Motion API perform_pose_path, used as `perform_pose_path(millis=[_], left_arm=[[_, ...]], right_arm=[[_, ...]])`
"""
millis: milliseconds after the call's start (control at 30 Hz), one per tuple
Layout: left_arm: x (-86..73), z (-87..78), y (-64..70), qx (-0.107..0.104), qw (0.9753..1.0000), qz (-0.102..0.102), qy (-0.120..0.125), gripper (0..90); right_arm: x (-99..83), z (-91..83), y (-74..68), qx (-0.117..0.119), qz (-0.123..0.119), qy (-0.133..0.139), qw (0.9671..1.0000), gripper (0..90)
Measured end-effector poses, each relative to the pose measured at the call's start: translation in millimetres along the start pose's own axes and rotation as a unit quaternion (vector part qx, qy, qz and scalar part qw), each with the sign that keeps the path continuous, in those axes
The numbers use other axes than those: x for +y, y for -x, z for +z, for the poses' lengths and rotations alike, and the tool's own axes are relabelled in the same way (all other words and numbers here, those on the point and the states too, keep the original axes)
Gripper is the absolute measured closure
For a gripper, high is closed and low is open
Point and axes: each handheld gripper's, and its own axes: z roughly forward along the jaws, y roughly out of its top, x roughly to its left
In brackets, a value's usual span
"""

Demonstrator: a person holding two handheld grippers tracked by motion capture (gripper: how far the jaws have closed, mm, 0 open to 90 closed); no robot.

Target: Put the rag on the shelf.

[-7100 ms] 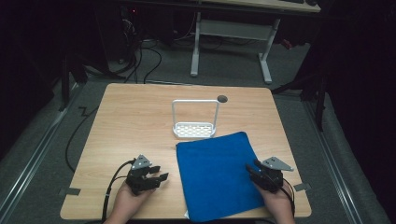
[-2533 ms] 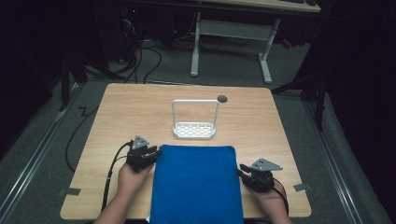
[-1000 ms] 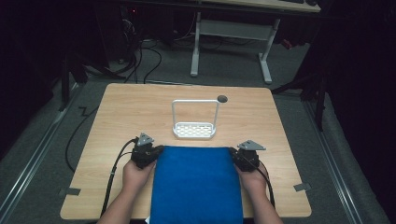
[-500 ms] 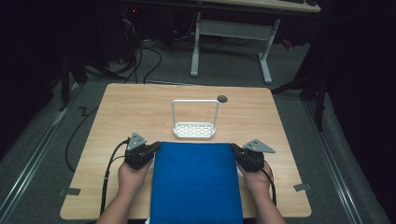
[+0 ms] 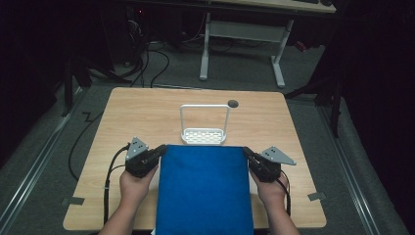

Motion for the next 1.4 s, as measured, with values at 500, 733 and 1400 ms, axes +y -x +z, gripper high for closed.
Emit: perform_pose_path(millis=[500,733,1400], left_arm=[[22.8,-26.6,16.8,-0.009,0.9976,0.020,0.065,88.0],[35.1,-40.5,28.1,-0.017,0.9946,0.034,0.097,88.0],[64.7,-85.9,53.8,-0.033,0.9814,0.067,0.177,88.2]], right_arm=[[21.6,-27.8,-7.8,0.004,-0.012,0.065,0.9978,88.3],[31.5,-40.6,-15.4,0.007,-0.024,0.091,0.9956,88.3],[64.3,-90.0,-28.1,0.012,-0.046,0.185,0.9815,88.2]])
